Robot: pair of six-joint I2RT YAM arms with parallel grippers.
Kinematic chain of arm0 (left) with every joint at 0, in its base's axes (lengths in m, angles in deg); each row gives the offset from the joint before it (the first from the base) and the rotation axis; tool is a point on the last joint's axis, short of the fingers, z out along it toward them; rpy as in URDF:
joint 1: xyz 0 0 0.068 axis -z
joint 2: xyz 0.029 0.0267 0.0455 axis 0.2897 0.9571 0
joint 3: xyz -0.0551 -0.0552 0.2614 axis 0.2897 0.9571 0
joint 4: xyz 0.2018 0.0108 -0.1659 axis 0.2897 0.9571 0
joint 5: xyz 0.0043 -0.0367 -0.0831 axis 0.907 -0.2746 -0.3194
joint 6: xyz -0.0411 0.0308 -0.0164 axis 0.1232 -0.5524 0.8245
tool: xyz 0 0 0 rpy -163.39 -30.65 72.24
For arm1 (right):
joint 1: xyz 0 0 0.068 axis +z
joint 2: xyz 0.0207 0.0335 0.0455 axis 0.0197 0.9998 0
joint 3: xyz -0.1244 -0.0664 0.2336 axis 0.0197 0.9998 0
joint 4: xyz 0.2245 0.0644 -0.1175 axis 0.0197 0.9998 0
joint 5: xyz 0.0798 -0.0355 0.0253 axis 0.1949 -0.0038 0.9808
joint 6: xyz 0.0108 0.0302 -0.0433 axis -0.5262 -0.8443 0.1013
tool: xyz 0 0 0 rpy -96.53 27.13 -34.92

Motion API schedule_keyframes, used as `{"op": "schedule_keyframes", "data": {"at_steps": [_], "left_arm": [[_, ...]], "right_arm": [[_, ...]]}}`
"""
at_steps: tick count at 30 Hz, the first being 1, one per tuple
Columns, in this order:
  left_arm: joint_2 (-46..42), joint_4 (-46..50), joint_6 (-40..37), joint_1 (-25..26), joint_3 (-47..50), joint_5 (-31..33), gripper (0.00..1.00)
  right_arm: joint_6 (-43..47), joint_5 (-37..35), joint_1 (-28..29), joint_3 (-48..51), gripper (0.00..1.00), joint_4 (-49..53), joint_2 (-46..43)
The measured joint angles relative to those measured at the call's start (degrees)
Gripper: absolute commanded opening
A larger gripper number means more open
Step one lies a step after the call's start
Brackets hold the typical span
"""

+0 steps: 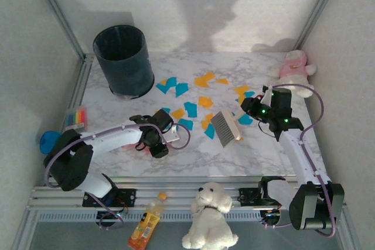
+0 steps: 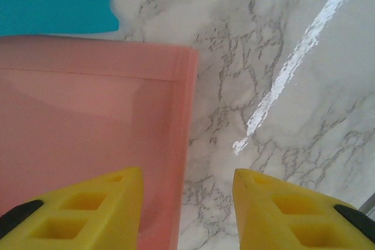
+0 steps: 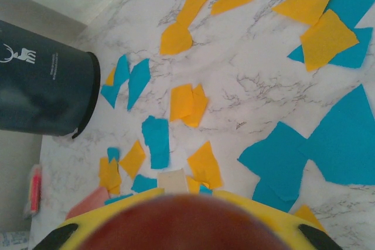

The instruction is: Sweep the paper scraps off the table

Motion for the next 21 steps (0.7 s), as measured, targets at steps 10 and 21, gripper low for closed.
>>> {"op": "schedule_keyframes", "data": {"at_steps": [10, 21], "left_arm": [[2.1, -2.34, -0.22, 0.02, 2.16, 2.32, 0.33], [2.93, -3.41, -0.39, 0.02, 2.54, 4.09, 0.15]], "right_arm": [[0.07, 0.02, 0.0, 0.0, 0.04, 0.31, 0.0], [0.44, 0.0, 0.0, 0.0, 0.04, 1.29, 0.0]]}}
